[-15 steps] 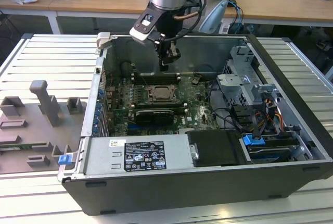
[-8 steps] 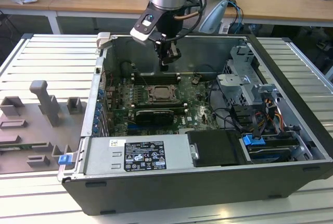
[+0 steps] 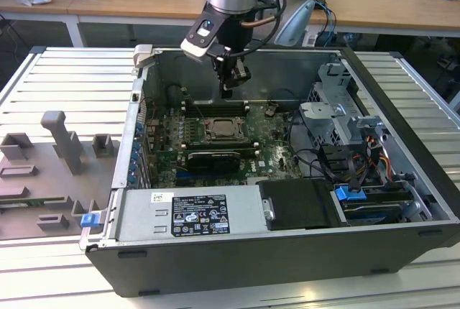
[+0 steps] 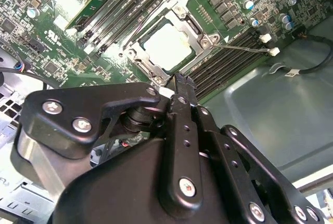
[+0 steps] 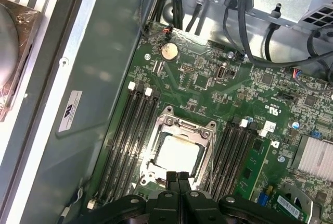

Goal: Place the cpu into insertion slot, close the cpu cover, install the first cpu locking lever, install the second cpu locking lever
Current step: 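Install the first cpu locking lever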

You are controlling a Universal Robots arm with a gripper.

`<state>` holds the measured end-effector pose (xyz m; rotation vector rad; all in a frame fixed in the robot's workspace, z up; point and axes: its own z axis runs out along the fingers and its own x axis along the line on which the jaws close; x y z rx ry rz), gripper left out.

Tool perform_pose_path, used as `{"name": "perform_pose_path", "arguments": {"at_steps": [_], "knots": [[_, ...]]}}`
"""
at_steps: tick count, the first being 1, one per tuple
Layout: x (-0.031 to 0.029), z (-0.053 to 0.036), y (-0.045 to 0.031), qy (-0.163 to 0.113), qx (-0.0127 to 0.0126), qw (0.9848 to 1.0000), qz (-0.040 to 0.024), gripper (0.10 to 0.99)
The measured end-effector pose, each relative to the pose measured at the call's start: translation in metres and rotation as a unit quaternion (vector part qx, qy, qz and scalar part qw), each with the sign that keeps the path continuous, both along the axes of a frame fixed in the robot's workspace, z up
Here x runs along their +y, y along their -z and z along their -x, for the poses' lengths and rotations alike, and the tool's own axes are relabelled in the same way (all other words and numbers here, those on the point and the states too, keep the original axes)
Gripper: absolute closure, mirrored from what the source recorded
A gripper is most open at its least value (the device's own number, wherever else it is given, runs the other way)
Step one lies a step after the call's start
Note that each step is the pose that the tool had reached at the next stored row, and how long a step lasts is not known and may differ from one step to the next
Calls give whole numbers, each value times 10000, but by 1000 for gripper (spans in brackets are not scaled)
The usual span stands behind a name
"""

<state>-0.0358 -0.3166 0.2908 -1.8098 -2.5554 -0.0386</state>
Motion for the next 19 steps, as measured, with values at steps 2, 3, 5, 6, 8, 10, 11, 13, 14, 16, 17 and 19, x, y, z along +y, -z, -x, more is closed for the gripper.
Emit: {"name": "perform_pose_path", "arguments": {"at_steps": [2, 3, 5, 6, 8, 10, 11, 13, 14, 16, 17, 19], "knots": [[0, 0, 0, -29, 0, 10000, 0, 980], [0, 0, 0, -70, 0, 10000, 0, 980], [0, 0, 0, -120, 0, 9999, 0, 980], [0, 0, 0, -143, 0, 9999, 0, 980], [0, 0, 0, -214, 0, 9998, 0, 980], [0, 0, 0, -264, 0, 9997, 0, 980], [0, 0, 0, -292, 0, 9996, 0, 980], [0, 0, 0, -356, 0, 9994, 0, 980], [0, 0, 0, -390, 0, 9992, 0, 980], [0, 0, 0, -454, 0, 9990, 0, 980], [0, 0, 0, -476, 0, 9989, 0, 980], [0, 0, 0, -548, 0, 9985, 0, 980]]}}
